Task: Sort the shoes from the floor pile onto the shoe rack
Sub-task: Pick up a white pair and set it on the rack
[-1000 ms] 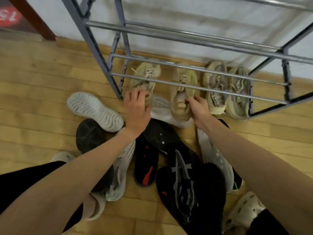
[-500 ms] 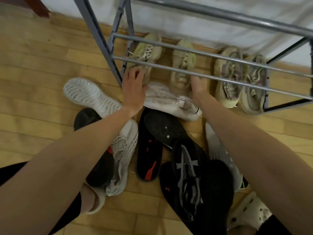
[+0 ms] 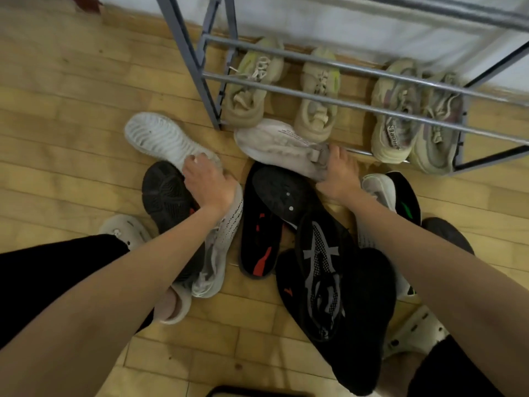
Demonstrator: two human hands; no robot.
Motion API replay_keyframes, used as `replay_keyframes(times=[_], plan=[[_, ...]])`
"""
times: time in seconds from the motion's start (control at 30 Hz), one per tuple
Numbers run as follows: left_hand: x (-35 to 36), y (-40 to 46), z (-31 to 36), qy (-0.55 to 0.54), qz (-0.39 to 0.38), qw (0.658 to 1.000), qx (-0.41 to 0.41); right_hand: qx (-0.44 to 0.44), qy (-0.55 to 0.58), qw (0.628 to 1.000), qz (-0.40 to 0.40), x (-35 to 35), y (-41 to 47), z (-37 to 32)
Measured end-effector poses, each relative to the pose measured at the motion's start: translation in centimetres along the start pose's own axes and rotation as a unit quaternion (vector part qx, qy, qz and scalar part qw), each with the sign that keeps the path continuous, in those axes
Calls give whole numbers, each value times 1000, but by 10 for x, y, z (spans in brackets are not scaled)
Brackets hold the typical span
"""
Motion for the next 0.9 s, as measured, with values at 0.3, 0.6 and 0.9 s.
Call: replay_keyframes(times=[0.3, 0.6, 0.9], plan=[[-9, 25, -8, 17, -89, 980, -177, -12, -126, 992, 5, -5, 9, -15], [-4, 60, 10, 38, -117, 948, -294, -34, -142, 989, 39, -42, 2, -29], [2, 38, 31, 20, -130, 939, -317, -47, -129, 986, 89, -46, -17, -44]])
Point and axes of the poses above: each hand's wrist, its own y-axis towards the middle knuckle, its own x-axis out of the palm, z = x × y, the point moved 3 cm from there along y, towards the middle knuckle, and after that the axes turned 11 degrees about -x, right-handed, at the moved point
